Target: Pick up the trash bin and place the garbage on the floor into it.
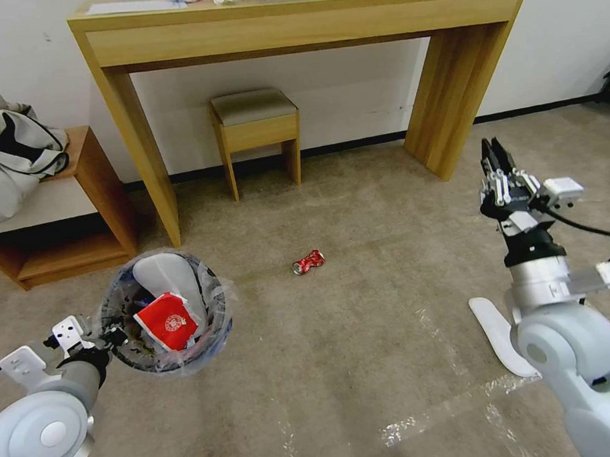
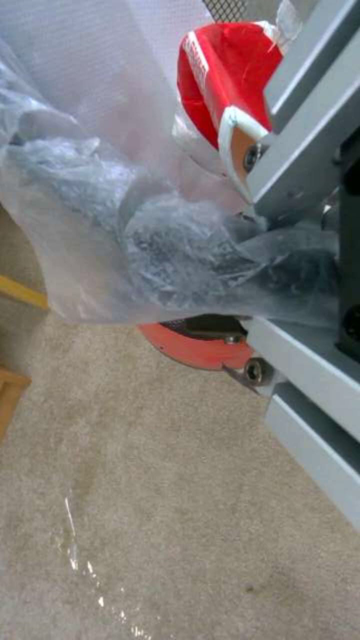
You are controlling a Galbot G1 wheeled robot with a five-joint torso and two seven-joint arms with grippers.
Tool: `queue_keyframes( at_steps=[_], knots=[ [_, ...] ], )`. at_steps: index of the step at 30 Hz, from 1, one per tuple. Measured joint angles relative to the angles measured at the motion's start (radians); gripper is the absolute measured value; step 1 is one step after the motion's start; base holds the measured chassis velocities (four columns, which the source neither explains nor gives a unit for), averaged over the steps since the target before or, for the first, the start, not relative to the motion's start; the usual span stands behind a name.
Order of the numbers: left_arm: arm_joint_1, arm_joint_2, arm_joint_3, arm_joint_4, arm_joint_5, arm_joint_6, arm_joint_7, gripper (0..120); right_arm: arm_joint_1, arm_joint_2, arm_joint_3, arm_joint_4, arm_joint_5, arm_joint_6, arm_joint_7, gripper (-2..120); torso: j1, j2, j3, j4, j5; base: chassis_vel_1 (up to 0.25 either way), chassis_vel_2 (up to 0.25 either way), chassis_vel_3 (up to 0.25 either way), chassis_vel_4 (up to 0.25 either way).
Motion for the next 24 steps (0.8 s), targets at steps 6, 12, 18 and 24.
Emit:
queue_keyframes(
  at_steps=[6,12,18,24],
  knots=[
    [0.011,-0.005,-0.003,-0.012,0.012,-0.003,0.009,0,-0.052,0.011,0.041,0.001,-0.028,0.024,-0.002,5,0.0,0.0,0.0,0.0,0.0,0.0,0.0,0.0,0.0],
    [0.025,-0.01,-0.007,-0.025,0.037,-0.01,0.025,0,-0.1,0.027,0.113,-0.032,-0.102,0.075,0.013,27,0.0,0.0,0.0,0.0,0.0,0.0,0.0,0.0,0.0],
    [0.027,-0.02,-0.007,-0.031,0.066,-0.017,0.037,0,-0.137,0.052,0.181,-0.071,-0.151,0.139,0.026,48,0.0,0.0,0.0,0.0,0.0001,0.0,0.0,0.0,0.0],
    [0.036,-0.028,-0.005,-0.033,0.086,-0.021,0.047,0,-0.177,0.076,0.225,-0.08,-0.153,0.186,0.018,71,0.0,0.0,0.0,0.0,0.0,0.0,0.0,0.0,0.0]
  ],
)
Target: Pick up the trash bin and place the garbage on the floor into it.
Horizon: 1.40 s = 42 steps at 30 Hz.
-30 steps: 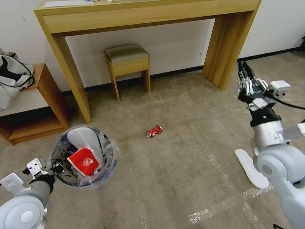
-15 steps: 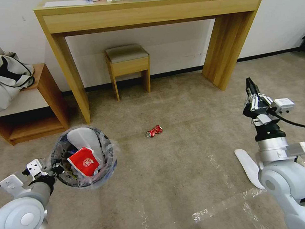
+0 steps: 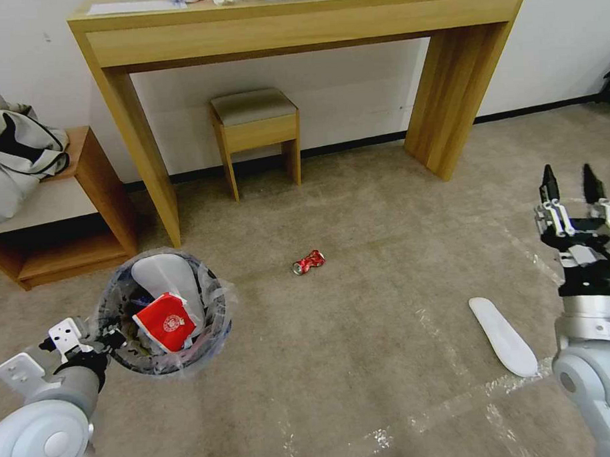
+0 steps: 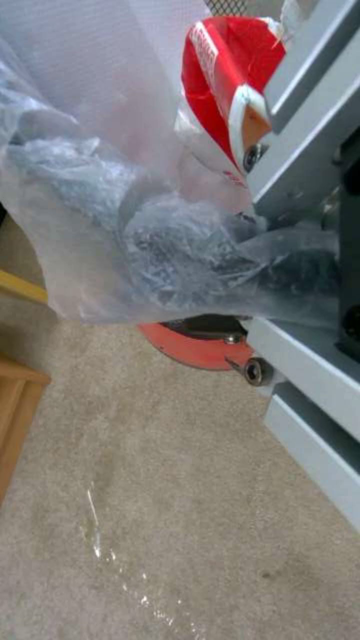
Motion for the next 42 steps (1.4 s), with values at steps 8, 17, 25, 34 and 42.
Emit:
queue_keyframes(
  at_steps=[8,17,25,34,42],
  knots=[
    [0.009,-0.005,-0.006,-0.008,0.015,-0.007,0.014,0,-0.016,0.011,0.005,0.008,0.002,0.009,-0.005,99,0.0,0.0,0.0,0.0,-0.0001,0.0,0.0,0.0,0.0],
    [0.015,-0.013,-0.01,-0.016,0.044,-0.023,0.038,0,-0.018,0.02,0.011,0.009,0.026,0.058,-0.081,100,0.0,0.0,0.0,0.0,-0.0001,0.0,0.0,0.0,0.0],
    [0.016,-0.017,-0.01,-0.013,0.069,-0.032,0.049,0,-0.022,0.048,0.007,0.008,0.006,0.058,-0.098,100,0.0,0.0,0.0,0.0,-0.0001,0.0,0.0,0.0,0.0],
    [0.019,-0.022,-0.011,-0.01,0.08,-0.038,0.057,0,-0.011,0.07,-0.016,-0.004,-0.023,0.061,-0.102,100,0.0,0.0,0.0,0.0,-0.0001,0.0,0.0,0.0,0.0],
    [0.019,-0.025,-0.014,-0.002,0.086,-0.041,0.06,0,0.007,0.087,-0.043,-0.011,-0.038,0.063,-0.1,100,0.0,0.0,0.0,0.0,-0.0001,0.0,0.0,0.0,0.0]
  ],
)
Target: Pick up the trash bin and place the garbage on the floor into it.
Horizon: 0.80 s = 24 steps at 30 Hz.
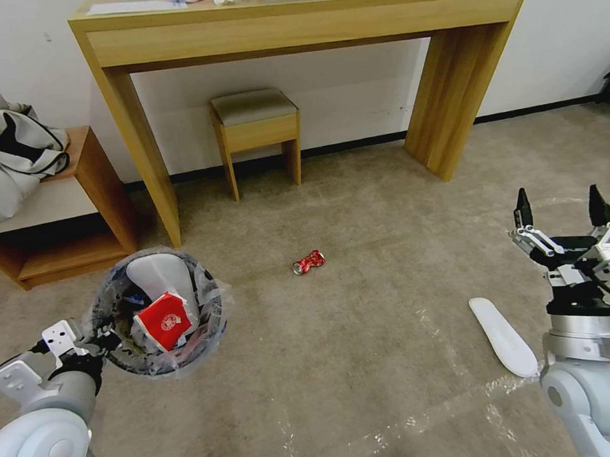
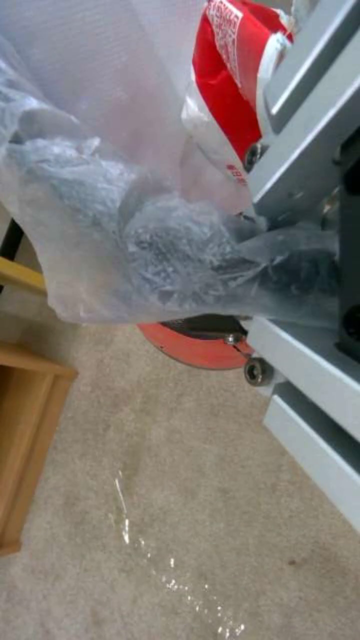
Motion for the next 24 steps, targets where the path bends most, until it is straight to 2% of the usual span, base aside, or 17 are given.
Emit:
queue_keyframes(
  at_steps=[24],
  knots=[
    [0.013,-0.008,0.004,0.006,0.036,-0.022,0.016,0,0.006,-0.013,-0.004,-0.005,0.007,-0.016,0.017,100,0.0,0.0,0.0,0.0,0.0,0.0,0.0,0.0,0.0]
  ],
)
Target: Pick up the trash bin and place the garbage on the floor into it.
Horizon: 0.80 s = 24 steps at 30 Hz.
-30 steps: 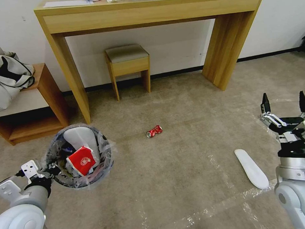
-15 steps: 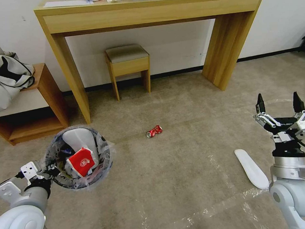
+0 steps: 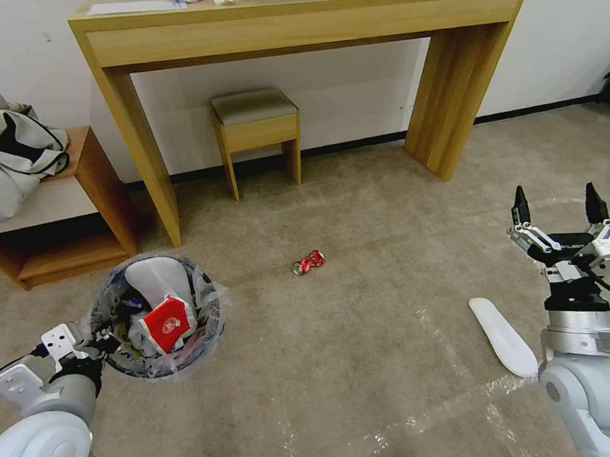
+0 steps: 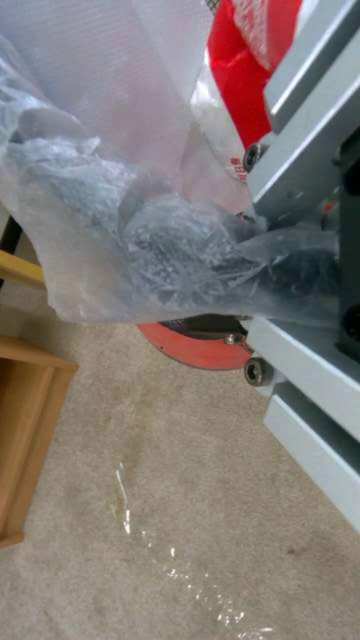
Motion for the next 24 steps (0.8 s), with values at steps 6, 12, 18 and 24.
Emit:
queue_keyframes(
  at_steps=[6,12,18,24],
  knots=[
    [0.003,0.006,-0.004,-0.004,0.004,-0.003,0.005,0,-0.003,0.002,-0.001,0.007,0.0,-0.003,0.004,100,0.0,0.0,0.0,0.0,0.0,0.0,0.0,0.0,0.0],
    [0.008,0.006,-0.006,-0.009,0.008,-0.004,0.006,0,-0.009,0.005,0.0,0.015,-0.001,-0.006,0.006,100,0.0,0.0,0.0,0.0,0.0,0.0,0.0,0.0,0.0],
    [0.012,0.006,-0.008,-0.016,0.006,-0.002,0.005,0,-0.017,0.009,0.006,0.019,-0.003,-0.006,0.006,100,0.0,0.0,0.0,0.0001,0.0,0.0,0.0,0.0,0.0],
    [0.017,0.007,-0.009,-0.024,-0.002,0.002,0.004,0,-0.021,0.014,0.01,0.023,-0.004,-0.006,0.006,100,0.0,0.0,0.0,0.0001,0.0,-0.046,-0.031,-0.033,-0.035]
  ],
)
